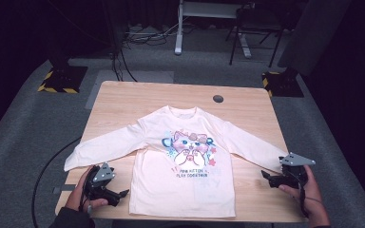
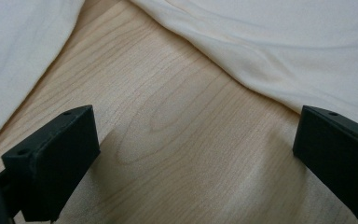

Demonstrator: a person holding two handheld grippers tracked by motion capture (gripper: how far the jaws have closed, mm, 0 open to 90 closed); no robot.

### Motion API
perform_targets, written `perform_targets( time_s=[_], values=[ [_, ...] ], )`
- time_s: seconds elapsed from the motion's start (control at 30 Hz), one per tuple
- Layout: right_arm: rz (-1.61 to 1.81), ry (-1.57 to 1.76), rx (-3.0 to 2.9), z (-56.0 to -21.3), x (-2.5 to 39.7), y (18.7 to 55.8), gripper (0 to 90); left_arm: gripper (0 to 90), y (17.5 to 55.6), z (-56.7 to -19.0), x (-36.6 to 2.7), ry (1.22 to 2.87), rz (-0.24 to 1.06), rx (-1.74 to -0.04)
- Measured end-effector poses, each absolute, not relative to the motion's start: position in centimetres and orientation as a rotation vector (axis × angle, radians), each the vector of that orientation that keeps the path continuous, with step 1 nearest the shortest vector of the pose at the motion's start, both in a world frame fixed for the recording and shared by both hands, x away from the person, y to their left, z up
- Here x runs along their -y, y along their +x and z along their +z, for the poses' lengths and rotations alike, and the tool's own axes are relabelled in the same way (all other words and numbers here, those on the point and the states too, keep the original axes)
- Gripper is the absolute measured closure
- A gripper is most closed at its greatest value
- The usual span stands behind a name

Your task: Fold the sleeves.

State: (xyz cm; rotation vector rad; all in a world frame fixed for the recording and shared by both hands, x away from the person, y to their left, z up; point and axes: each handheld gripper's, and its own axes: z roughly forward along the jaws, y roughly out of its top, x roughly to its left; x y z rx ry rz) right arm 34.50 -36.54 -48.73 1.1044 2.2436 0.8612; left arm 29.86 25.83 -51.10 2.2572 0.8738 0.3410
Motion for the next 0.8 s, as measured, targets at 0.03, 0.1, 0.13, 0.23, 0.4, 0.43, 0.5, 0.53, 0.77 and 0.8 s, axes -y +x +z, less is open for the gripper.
perform_targets(
  time_s=[0.03, 0.1, 0.13, 0.23, 0.4, 0.43, 0.5, 0.53, 0.77, 0.8],
  values=[
    [0.858, 1.105, -2.24, -48.7, 36.6, 34.6, 6.8, 0.2, 29.9, -51.1, -25.8, 2.257, 0.341, -0.874],
    [0.856, 1.11, -2.239, -48.7, 36.8, 35.0, 6.9, 0.2, 29.9, -51.1, -25.8, 2.257, 0.341, -0.874],
    [0.85, 1.11, -2.234, -48.7, 36.9, 35.2, 6.9, 0.2, 29.9, -51.1, -25.8, 2.257, 0.341, -0.874],
    [0.843, 1.119, -2.232, -48.8, 37.3, 35.8, 7.2, 0.2, 29.9, -51.1, -25.8, 2.257, 0.341, -0.874],
    [0.827, 1.143, -2.23, -49.1, 37.7, 36.5, 7.3, 0.2, 29.9, -51.1, -25.8, 2.257, 0.342, -0.873],
    [0.825, 1.145, -2.231, -49.2, 37.7, 36.6, 7.3, 0.2, 29.9, -51.1, -25.8, 2.257, 0.341, -0.874],
    [0.824, 1.151, -2.226, -49.2, 37.9, 36.8, 7.4, 0.2, 29.9, -51.1, -25.8, 2.257, 0.341, -0.875],
    [0.825, 1.155, -2.225, -49.2, 38.0, 36.9, 7.4, 0.2, 29.9, -51.1, -25.8, 2.257, 0.341, -0.875],
    [0.814, 1.159, -2.22, -49.5, 38.8, 37.9, 8.6, 0.2, 29.9, -51.1, -25.8, 2.257, 0.34, -0.876],
    [0.815, 1.162, -2.221, -49.5, 39.0, 38.2, 8.7, 0.2, 29.9, -51.1, -25.8, 2.257, 0.34, -0.875]
  ],
)
